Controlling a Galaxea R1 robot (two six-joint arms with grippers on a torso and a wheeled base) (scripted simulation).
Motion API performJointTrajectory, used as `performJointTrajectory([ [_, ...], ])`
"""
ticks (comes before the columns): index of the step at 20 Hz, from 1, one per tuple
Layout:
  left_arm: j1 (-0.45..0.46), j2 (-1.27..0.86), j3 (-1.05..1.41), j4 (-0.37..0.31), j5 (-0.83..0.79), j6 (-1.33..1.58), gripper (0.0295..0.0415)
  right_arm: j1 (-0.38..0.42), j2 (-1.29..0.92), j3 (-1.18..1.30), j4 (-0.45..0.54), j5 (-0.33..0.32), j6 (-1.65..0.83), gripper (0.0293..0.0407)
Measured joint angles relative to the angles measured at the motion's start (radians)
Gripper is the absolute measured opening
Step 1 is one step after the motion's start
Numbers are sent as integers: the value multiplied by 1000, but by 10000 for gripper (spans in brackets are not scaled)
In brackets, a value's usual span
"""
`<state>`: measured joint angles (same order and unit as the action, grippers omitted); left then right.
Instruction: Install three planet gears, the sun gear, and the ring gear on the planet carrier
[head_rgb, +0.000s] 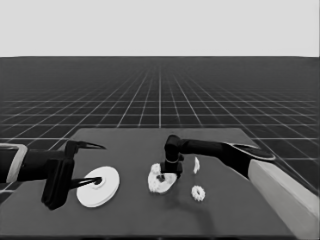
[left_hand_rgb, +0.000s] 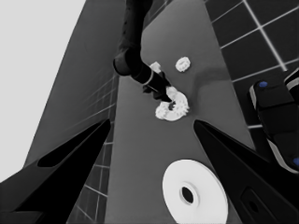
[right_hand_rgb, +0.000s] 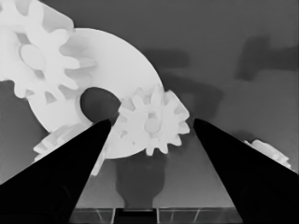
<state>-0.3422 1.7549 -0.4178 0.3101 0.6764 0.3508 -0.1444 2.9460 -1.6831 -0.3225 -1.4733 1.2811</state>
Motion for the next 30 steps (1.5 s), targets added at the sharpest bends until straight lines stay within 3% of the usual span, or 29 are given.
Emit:
performJointTrajectory([
  [6, 0, 0, 0, 0, 0, 0, 385, 0, 0, 0, 0, 0, 0, 385],
  [9, 0, 0, 0, 0, 0, 0, 385, 121, -27, 93, 111, -49, 55, 385],
  [16, 0, 0, 0, 0, 0, 0, 385, 153, -29, 102, 143, -57, 60, 385],
  [17, 0, 0, 0, 0, 0, 0, 385, 150, -194, 359, 137, -68, 135, 385],
  [19, 0, 0, 0, 0, 0, 0, 385, 148, -377, 537, 135, -71, 145, 385],
  [26, 0, 0, 0, 0, 0, 0, 385, 148, -464, 603, 135, -67, 125, 385],
  [28, 0, 0, 0, 0, 0, 0, 385, -5, -447, 540, -16, -29, 87, 385],
  [30, 0, 0, 0, 0, 0, 0, 385, -57, -435, 501, -63, -8, 66, 385],
])
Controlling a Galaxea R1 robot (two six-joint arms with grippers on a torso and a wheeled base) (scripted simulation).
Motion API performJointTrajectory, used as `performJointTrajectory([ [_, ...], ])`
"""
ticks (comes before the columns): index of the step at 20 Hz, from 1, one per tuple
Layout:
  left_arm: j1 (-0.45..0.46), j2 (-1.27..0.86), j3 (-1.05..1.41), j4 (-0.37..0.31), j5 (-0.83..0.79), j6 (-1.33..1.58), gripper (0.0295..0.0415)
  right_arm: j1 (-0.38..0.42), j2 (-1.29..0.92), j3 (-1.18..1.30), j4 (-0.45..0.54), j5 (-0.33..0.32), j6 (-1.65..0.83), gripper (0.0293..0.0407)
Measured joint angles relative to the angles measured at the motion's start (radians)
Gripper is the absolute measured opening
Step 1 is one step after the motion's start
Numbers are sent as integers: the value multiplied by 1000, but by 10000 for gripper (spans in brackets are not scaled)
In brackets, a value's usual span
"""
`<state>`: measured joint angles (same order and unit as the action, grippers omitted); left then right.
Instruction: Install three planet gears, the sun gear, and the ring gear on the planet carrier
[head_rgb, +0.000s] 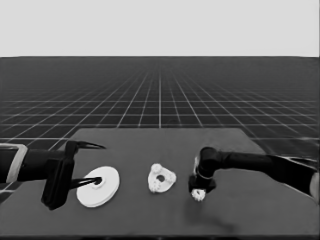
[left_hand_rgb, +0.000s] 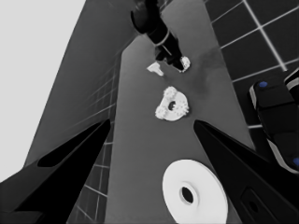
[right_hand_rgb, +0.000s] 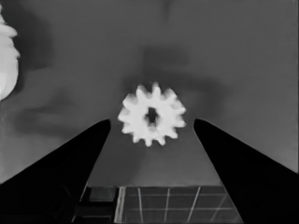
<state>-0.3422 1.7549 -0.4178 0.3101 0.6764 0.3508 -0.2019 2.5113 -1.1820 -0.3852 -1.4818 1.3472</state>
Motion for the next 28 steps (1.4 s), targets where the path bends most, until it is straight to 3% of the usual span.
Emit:
performJointTrajectory([
  [6, 0, 0, 0, 0, 0, 0, 385, -23, 7, -22, -22, 12, -11, 385],
  [8, 0, 0, 0, 0, 0, 0, 385, -23, 7, -23, -23, 13, -11, 314],
  [9, 0, 0, 0, 0, 0, 0, 385, -23, 7, -23, -23, 13, -12, 310],
  [16, 0, 0, 0, 0, 0, 0, 385, -23, 7, -23, -23, 13, -12, 310],
  [19, 0, 0, 0, 0, 0, 0, 385, 153, -29, 94, 145, -51, 52, 310],
  [26, 0, 0, 0, 0, 0, 0, 385, 205, -31, 104, 196, -58, 58, 310],
  [28, 0, 0, 0, 0, 0, 0, 385, 229, 326, -230, 218, -71, 104, 310],
])
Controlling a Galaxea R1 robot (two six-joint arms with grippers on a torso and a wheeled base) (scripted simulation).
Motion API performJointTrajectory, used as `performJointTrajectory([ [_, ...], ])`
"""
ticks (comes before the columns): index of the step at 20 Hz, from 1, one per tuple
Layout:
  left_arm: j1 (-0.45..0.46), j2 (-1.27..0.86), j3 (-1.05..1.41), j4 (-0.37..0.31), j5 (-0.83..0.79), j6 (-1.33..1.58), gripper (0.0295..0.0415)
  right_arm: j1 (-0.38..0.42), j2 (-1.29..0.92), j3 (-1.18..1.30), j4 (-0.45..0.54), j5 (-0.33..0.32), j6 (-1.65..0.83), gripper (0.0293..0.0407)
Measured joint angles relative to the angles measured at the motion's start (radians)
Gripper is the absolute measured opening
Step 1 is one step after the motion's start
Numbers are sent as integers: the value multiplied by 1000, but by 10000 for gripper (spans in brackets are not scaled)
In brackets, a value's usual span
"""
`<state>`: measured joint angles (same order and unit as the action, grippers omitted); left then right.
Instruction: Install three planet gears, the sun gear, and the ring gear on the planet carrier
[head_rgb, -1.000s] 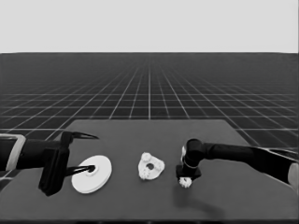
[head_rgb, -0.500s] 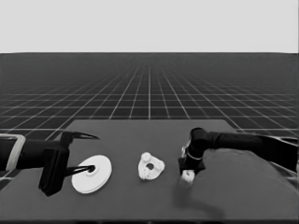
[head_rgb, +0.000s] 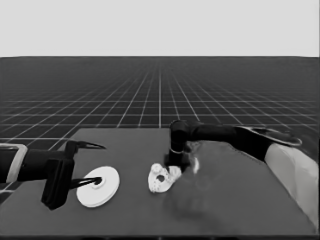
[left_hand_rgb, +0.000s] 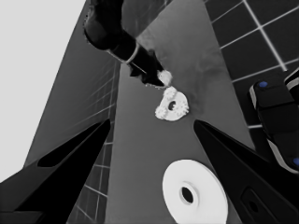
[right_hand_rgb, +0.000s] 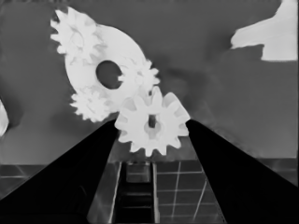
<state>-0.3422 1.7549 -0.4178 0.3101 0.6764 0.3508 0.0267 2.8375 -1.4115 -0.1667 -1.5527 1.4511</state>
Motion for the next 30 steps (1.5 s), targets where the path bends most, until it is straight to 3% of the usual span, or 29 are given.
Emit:
performJointTrajectory([
  [3, 0, 0, 0, 0, 0, 0, 385, 6, 188, -250, 9, 13, -84, 310],
  [8, 0, 0, 0, 0, 0, 0, 385, 6, 232, -327, 11, 18, -116, 310],
  [11, 0, 0, 0, 0, 0, 0, 385, -92, 249, -385, -80, 49, -151, 310],
  [30, 0, 0, 0, 0, 0, 0, 385, -122, 255, -406, -101, 59, -52, 309],
])
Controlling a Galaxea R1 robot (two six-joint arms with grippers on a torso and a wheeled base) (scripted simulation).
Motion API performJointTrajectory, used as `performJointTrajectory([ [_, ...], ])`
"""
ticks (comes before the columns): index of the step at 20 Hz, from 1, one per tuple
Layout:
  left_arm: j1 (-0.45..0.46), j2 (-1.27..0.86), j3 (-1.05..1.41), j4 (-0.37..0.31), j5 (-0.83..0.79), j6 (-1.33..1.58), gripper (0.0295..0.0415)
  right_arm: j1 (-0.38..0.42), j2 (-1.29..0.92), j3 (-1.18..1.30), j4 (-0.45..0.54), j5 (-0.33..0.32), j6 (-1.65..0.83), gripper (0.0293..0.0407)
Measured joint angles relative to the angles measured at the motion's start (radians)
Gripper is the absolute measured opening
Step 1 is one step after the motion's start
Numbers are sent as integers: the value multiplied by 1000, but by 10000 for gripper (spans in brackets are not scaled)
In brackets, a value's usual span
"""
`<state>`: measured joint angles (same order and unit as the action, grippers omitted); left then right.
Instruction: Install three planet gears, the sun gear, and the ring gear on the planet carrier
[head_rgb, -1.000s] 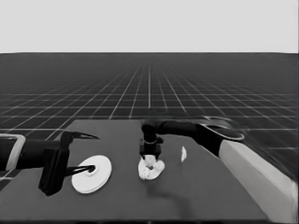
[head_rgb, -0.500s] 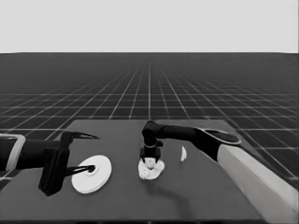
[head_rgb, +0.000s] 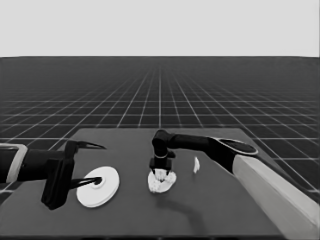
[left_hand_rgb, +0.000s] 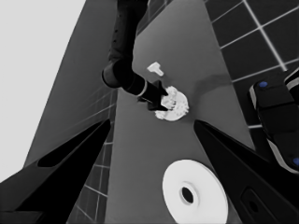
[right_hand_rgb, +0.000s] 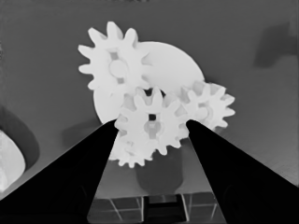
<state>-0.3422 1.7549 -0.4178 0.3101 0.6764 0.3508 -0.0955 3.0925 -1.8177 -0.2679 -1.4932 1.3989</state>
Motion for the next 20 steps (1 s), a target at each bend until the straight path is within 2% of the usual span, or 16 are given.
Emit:
performJointTrajectory([
  [20, 0, 0, 0, 0, 0, 0, 385, -2, 0, 0, 0, 0, 209, 309],
])
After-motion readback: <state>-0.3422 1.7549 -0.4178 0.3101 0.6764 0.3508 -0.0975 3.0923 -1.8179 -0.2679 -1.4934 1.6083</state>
